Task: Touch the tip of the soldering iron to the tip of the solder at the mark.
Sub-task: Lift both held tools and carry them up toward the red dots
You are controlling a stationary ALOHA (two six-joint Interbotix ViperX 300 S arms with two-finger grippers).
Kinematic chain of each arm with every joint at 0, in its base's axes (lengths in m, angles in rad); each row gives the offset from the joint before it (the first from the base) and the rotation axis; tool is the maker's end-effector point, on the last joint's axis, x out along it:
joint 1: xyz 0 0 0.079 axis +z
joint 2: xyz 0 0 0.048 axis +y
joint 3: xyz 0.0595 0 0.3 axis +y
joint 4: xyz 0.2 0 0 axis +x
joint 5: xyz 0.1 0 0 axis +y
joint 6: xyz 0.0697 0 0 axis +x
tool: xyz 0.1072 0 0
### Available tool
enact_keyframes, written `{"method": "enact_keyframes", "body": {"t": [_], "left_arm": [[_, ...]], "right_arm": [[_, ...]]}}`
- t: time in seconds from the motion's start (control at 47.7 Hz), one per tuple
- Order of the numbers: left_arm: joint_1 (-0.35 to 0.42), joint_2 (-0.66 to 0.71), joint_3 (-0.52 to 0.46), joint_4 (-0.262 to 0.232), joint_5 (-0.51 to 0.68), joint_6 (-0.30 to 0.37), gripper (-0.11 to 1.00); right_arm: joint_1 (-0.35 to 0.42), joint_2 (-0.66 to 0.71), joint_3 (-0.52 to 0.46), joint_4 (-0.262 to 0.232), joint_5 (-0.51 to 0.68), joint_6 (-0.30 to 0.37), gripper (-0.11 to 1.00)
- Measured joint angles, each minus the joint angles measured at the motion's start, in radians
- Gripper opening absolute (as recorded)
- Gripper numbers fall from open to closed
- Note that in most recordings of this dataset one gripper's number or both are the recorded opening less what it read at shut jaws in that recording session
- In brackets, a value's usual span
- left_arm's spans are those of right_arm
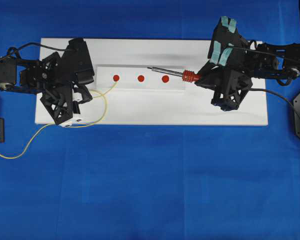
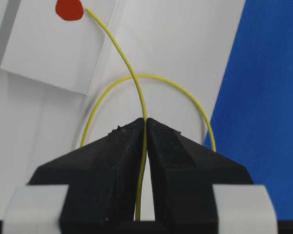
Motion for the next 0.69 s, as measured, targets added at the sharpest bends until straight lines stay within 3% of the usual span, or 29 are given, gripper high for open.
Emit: {"method": "enact_keyframes", "body": {"t": [0.692], "left_arm": [[0.025, -0.002, 0.009, 0.000, 0.000, 0.002, 0.03]], "right_arm": [[0.018, 0.000, -0.002, 0.000, 0.000, 0.002, 0.06]]}}
